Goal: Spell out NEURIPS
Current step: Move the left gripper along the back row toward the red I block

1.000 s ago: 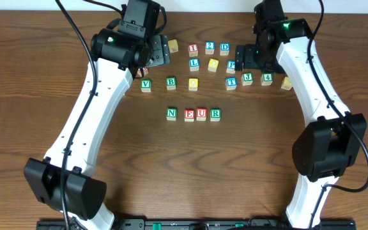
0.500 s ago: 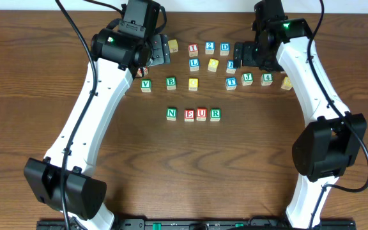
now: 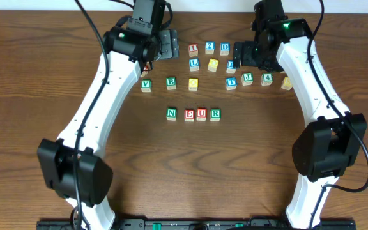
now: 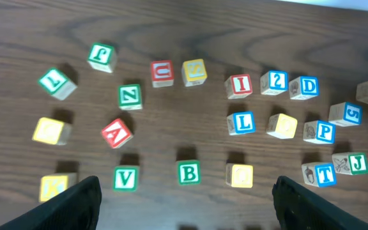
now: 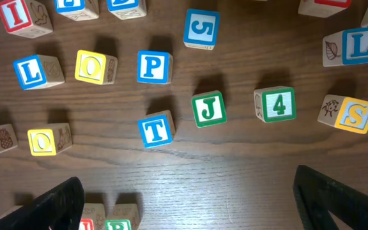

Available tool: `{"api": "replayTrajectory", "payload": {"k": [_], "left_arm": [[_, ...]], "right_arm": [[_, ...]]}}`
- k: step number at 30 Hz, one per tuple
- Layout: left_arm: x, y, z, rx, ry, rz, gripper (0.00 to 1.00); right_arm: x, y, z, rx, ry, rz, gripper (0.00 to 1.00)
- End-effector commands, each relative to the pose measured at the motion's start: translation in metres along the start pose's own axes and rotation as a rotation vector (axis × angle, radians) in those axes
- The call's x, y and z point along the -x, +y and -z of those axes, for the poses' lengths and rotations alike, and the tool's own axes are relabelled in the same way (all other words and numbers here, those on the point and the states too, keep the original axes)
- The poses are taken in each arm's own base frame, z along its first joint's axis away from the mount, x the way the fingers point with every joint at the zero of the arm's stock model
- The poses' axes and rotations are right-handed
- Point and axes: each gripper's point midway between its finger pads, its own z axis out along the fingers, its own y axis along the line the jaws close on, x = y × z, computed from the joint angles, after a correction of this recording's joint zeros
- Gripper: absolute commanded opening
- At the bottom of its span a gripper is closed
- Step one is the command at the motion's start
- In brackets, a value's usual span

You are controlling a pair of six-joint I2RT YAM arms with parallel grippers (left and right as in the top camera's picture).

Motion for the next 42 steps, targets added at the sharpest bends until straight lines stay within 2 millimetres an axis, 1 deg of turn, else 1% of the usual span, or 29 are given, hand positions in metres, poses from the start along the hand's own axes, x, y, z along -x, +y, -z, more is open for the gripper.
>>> {"api": "replayTrajectory", "payload": {"k": [1,5,9,12,15,17,20,23,26,28,32,36,38,40,42], "left_arm": [[0.002,-0.001,-0.012,-0.016,0.004,-0.026,0.85],[0.004,-0.001,-0.022,-0.017,-0.002,-0.028,0.85],[0.004,-0.003,-0.037,-0.019,-0.001,-0.028,0.85],[0.002,-0.012,-0.048,-0.063,0.012,-0.032,0.85],[0.003,-0.021,-0.054,-0.100,0.038,-0.033,0.85],[0.009,-0.026,-0.055,-0.106,0.046,-0.035,0.85],[0.024,-0.034,-0.050,-0.111,0.040,-0.069,0.85],[0.044,-0.042,-0.042,-0.113,0.014,-0.094,0.85],[0.060,-0.047,-0.042,-0.112,-0.022,-0.101,0.85],[0.065,-0.048,-0.045,-0.115,-0.033,-0.100,0.84],[0.061,-0.049,-0.056,-0.112,-0.023,-0.102,0.84],[0.051,-0.052,-0.073,-0.089,0.002,-0.113,0.84],[0.045,-0.056,-0.085,-0.088,0.015,-0.122,0.84],[0.038,-0.064,-0.097,-0.092,0.027,-0.134,0.84],[0.029,-0.073,-0.110,-0.095,0.040,-0.144,0.84]], "right_arm": [[-0.003,0.002,-0.004,0.003,0.016,-0.012,0.99],[-0.004,0.002,-0.004,0.004,0.016,-0.011,0.99],[-0.004,0.004,-0.004,0.005,0.016,-0.006,0.99],[-0.004,0.004,-0.004,0.005,0.017,-0.006,0.99],[-0.005,0.004,-0.004,0.004,0.021,-0.006,0.99],[-0.006,0.004,-0.004,0.003,0.022,-0.006,0.99],[-0.006,0.004,-0.004,0.003,0.023,-0.006,0.99],[-0.006,0.004,-0.004,0.003,0.023,-0.006,0.99],[-0.006,0.004,-0.004,0.003,0.023,-0.006,0.99],[-0.006,0.004,-0.004,0.003,0.023,-0.006,0.99],[-0.006,0.004,-0.004,0.003,0.022,-0.006,0.99],[-0.006,0.004,-0.004,0.003,0.023,-0.006,0.99],[-0.006,0.004,-0.004,0.003,0.023,-0.006,0.99],[0.001,0.005,-0.004,0.007,-0.005,-0.005,0.99],[0.002,0.004,-0.004,0.007,-0.008,-0.007,0.99]]}}
